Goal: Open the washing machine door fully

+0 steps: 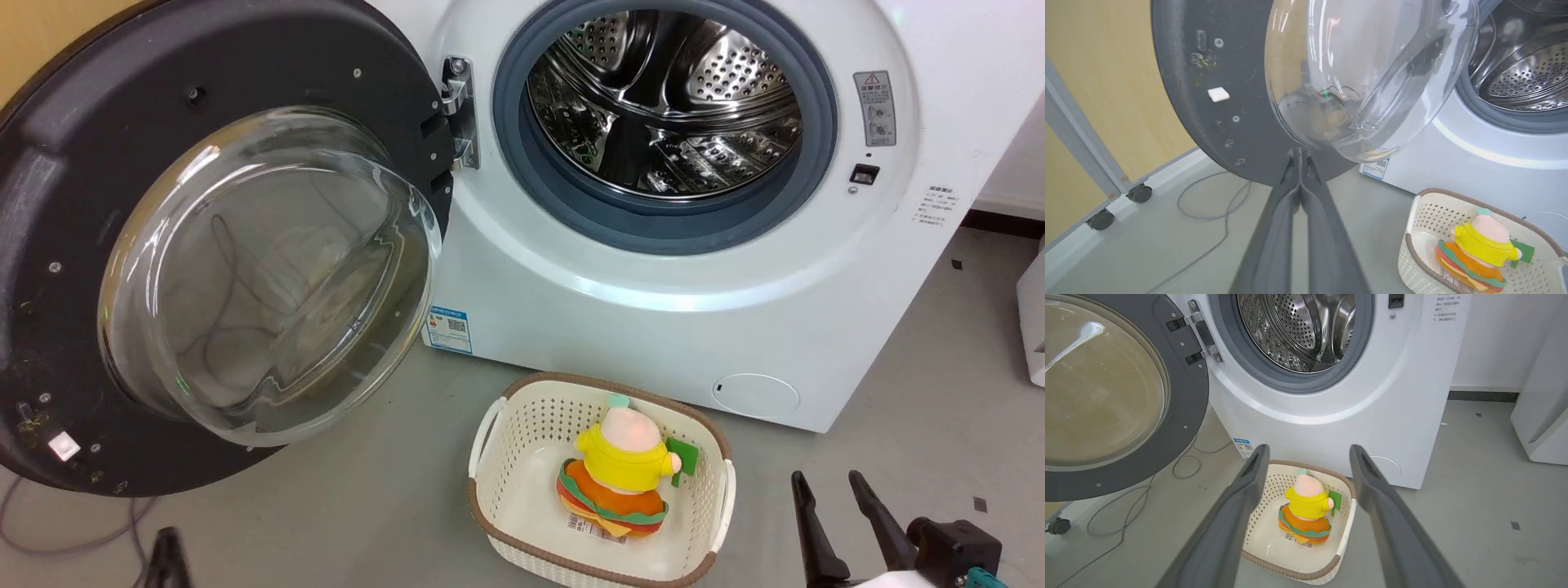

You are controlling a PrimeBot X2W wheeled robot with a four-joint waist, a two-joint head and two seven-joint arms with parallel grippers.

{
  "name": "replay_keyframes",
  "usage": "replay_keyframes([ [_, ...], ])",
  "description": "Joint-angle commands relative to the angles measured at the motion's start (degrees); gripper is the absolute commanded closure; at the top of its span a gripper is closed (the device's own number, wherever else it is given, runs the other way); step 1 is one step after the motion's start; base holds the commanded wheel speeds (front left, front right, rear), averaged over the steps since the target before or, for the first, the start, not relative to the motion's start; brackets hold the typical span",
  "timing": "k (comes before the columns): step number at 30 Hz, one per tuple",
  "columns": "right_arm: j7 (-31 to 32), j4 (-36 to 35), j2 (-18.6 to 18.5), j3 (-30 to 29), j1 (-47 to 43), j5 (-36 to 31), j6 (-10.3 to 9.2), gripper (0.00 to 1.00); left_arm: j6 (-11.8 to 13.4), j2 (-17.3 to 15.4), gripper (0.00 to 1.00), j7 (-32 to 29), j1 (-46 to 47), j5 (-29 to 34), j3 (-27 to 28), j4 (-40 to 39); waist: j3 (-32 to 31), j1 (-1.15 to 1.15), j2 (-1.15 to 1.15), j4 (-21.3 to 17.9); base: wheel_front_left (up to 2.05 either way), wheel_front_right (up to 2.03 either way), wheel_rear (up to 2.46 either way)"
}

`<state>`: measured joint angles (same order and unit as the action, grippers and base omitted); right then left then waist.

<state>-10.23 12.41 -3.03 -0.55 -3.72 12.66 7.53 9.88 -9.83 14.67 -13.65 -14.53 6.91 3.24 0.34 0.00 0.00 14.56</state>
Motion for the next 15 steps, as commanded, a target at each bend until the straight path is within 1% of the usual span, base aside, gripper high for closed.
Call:
replay_keyframes([
  [1,-0.4,-0.2,0.1,-0.1,-0.6,-0.3,-0.04,0.00,-0.6,0.6,0.00,-0.1,-0.7,0.4,-1.4,-0.9,-0.1,0.00,0.00,-0.1,0.00,0.00,0.00],
  [7,-0.5,-1.4,0.1,0.1,-0.2,-1.8,-0.04,0.00,-1.5,1.7,0.00,-0.9,0.5,2.8,-6.6,-2.1,-0.5,0.00,0.00,-1.9,0.00,0.00,0.00],
  [11,-0.3,-2.8,0.1,0.2,-0.1,-2.9,-0.04,0.00,-2.2,2.1,0.00,-1.7,2.3,4.4,-9.7,-2.3,-0.9,0.00,0.00,-4.1,0.00,0.00,0.00],
  [15,0.4,-4.4,0.1,0.6,-0.3,-3.5,-0.04,0.00,-3.1,1.7,0.00,-2.3,4.5,5.6,-11.9,-1.5,-1.3,0.00,0.00,-6.9,0.00,0.00,0.00],
])
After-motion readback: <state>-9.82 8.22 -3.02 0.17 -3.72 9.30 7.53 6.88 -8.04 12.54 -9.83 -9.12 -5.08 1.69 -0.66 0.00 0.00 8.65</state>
